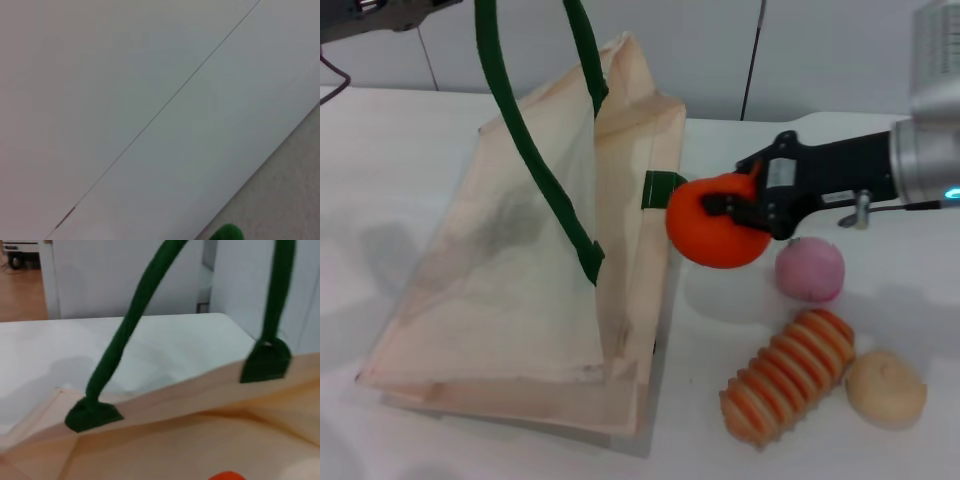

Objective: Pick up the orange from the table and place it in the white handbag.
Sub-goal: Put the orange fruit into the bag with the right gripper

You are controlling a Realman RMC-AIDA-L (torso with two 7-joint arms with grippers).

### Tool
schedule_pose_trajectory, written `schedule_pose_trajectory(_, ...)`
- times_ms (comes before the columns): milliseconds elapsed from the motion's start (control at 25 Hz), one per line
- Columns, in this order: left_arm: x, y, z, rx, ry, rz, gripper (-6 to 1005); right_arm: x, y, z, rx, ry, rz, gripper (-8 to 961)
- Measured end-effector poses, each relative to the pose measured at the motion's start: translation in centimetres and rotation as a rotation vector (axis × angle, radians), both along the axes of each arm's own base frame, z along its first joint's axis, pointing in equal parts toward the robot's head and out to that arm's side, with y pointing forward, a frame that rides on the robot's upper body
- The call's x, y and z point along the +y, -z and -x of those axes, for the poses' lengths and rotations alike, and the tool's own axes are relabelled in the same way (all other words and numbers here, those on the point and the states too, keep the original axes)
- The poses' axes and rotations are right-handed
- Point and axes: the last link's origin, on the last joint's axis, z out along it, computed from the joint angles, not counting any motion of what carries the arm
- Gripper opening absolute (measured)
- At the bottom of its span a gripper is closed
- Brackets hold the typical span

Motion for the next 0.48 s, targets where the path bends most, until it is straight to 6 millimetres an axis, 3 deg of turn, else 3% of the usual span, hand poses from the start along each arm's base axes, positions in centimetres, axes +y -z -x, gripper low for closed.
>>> schedule_pose_trajectory(480, 0.6, -0.1, -1.0, -0.022, 0.030, 0.000, 131, 0.3, 2.7, 3.2, -0.014, -0.075, 0.032, 132)
